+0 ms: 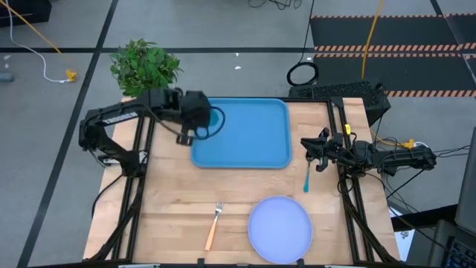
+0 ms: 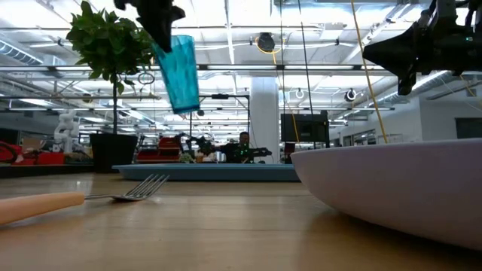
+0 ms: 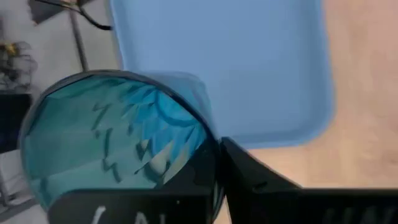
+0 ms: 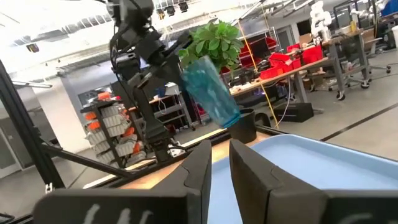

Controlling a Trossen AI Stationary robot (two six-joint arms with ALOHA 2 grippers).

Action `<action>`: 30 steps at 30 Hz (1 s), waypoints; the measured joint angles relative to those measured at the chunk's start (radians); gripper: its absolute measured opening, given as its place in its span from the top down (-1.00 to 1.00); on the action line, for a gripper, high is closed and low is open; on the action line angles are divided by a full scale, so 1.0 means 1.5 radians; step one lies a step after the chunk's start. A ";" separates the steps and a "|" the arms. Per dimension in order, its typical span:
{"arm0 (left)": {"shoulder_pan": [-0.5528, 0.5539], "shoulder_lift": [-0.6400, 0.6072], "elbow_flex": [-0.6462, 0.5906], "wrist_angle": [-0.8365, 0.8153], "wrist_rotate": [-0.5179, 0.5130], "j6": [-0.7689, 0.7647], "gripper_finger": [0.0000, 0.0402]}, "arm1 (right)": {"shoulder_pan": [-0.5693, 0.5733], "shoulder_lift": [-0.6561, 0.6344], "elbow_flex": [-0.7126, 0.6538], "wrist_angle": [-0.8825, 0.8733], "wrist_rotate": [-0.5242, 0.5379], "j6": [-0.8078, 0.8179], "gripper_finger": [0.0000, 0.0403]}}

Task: Pick and place plate/cup/fork/spoon on tray
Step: Put the blue glass on the blue serving tray

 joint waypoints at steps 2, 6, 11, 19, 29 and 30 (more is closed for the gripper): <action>0.030 0.000 0.000 0.016 0.014 0.025 0.89 | 0.000 0.000 0.000 0.000 0.000 -0.004 0.74; 0.085 0.000 -0.012 0.064 0.055 0.079 0.94 | 0.000 0.000 0.000 0.001 0.000 -0.022 0.74; 0.138 0.010 -0.032 0.110 0.066 0.112 0.92 | 0.000 0.000 0.000 0.002 0.001 -0.047 0.74; 0.189 0.042 -0.073 0.137 0.067 0.131 0.96 | 0.000 0.000 0.000 -0.005 0.000 -0.042 0.74; 0.217 0.092 -0.104 0.176 0.069 0.167 0.95 | 0.000 0.000 0.000 -0.025 -0.002 -0.040 0.74; 0.221 0.097 -0.104 0.176 0.069 0.168 0.96 | 0.000 0.000 0.000 -0.025 -0.003 -0.040 0.74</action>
